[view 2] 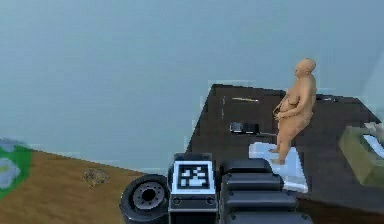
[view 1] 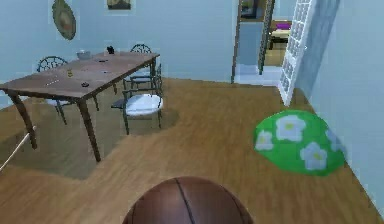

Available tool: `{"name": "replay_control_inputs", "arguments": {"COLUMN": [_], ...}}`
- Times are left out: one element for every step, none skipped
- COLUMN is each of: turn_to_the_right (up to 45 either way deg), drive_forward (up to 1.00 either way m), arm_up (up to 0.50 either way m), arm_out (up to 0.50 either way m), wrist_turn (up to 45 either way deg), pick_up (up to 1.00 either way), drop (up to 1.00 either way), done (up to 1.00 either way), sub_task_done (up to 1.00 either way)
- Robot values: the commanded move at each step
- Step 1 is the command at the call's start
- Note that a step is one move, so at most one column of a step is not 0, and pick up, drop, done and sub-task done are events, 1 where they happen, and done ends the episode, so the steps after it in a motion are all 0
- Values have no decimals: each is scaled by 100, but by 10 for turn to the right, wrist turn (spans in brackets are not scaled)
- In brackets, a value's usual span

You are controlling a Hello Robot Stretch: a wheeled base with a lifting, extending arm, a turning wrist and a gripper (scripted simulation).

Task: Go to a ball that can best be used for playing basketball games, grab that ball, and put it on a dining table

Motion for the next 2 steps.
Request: {"name": "replay_control_inputs", "arguments": {"turn_to_the_right": [0,30], "drive_forward": [100,0], "arm_up": [0,0], "arm_out": [0,0], "wrist_turn": [0,0], "pick_up": [0,0], "drop": [0,0], "done": [0,0], "sub_task_done": [0,0]}}
